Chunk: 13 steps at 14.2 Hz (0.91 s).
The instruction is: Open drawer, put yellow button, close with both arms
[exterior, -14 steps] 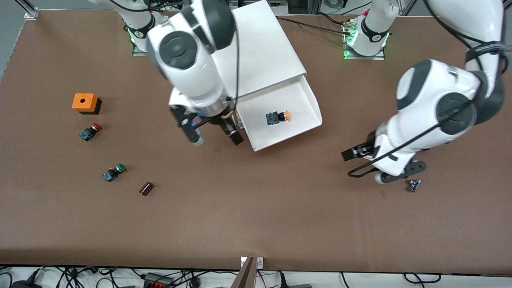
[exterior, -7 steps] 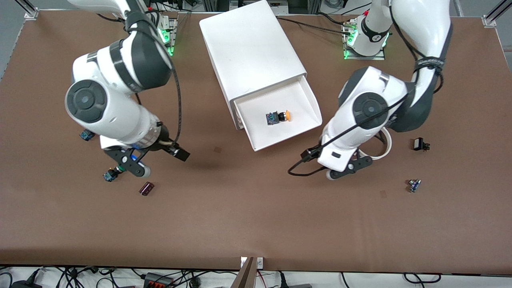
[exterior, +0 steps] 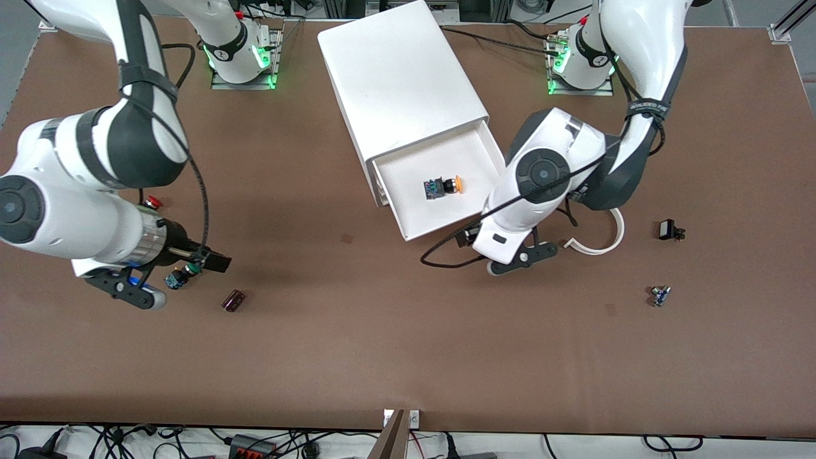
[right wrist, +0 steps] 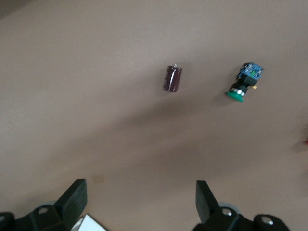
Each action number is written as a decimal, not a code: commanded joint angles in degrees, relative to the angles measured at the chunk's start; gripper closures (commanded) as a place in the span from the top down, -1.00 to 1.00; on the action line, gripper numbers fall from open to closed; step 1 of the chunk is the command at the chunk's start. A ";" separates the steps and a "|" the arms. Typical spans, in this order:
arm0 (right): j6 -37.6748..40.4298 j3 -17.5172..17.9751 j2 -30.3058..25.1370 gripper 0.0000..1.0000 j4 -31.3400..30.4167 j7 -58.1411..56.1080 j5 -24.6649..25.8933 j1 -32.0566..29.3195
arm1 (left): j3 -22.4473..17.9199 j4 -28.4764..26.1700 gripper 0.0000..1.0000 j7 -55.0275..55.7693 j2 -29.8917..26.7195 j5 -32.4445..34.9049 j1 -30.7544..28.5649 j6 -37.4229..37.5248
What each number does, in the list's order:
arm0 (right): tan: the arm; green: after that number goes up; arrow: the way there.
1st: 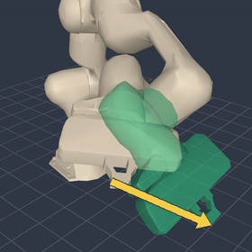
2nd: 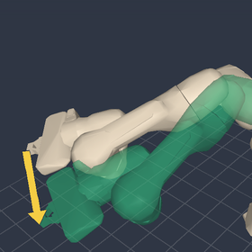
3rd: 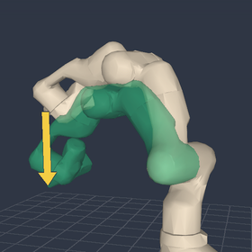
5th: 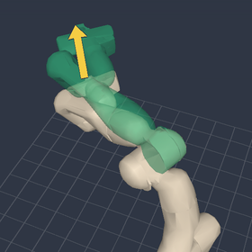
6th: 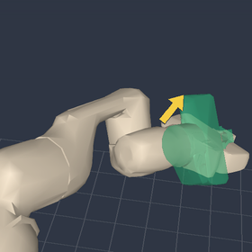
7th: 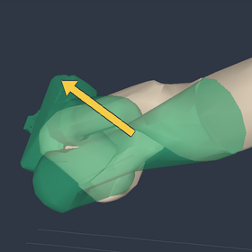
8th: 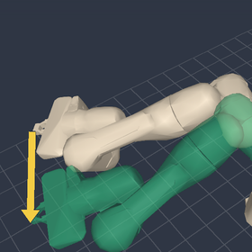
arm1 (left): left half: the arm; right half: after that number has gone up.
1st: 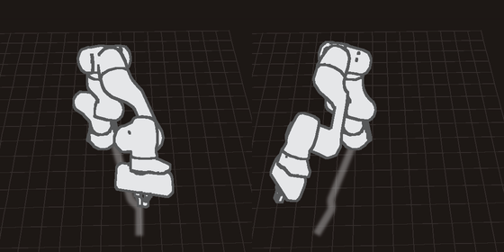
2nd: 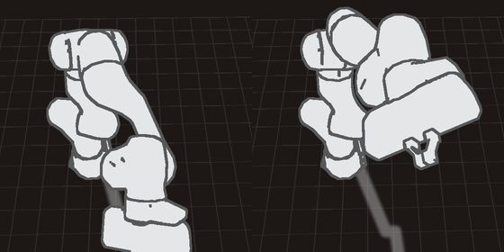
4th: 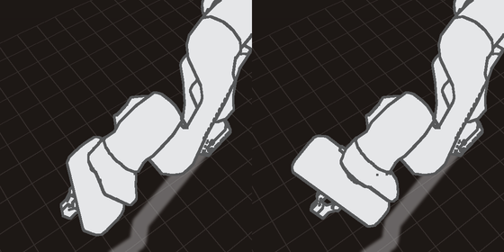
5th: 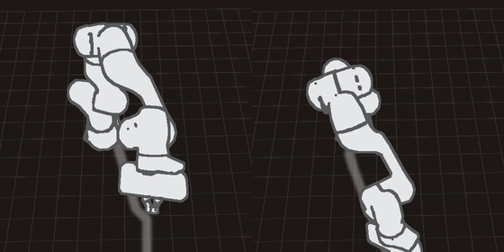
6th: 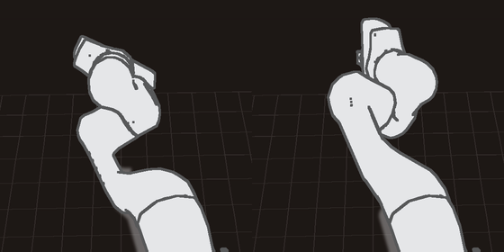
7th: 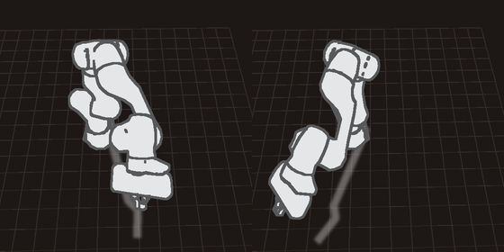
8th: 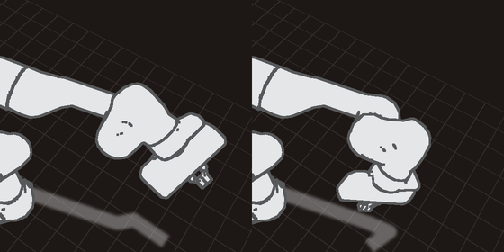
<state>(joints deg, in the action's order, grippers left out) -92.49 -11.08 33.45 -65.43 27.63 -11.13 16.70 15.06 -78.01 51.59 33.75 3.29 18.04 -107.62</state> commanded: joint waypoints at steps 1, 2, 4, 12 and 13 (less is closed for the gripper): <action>0.38 0.89 -2.51 1.00 -1.81 -6.16 0.41 -3.24 | -0.21 -5.21 1.00 0.96 -2.10 0.93 0.42 -5.21; 0.56 0.89 -3.03 1.00 -1.72 -8.44 0.41 -4.56 | -0.21 -6.79 1.00 0.96 -2.81 0.84 0.60 -6.19; 0.65 0.89 -4.08 1.00 -1.63 -11.97 0.50 -5.88 | -0.12 -8.82 1.00 1.57 -4.12 0.84 1.39 -6.28; 3.72 0.01 -10.76 1.00 -4.00 -21.63 4.54 -10.54 | 6.37 -16.03 1.00 6.41 -9.05 0.67 1.74 -6.11; 3.37 0.18 -12.07 1.00 -5.22 -23.22 4.54 -11.51 | 7.08 -16.73 1.00 6.85 -9.23 0.67 1.91 -6.11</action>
<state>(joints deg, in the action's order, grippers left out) -88.94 -11.93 25.39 -66.28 8.52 -7.25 7.55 19.92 -90.48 57.07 27.59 3.31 20.74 -112.97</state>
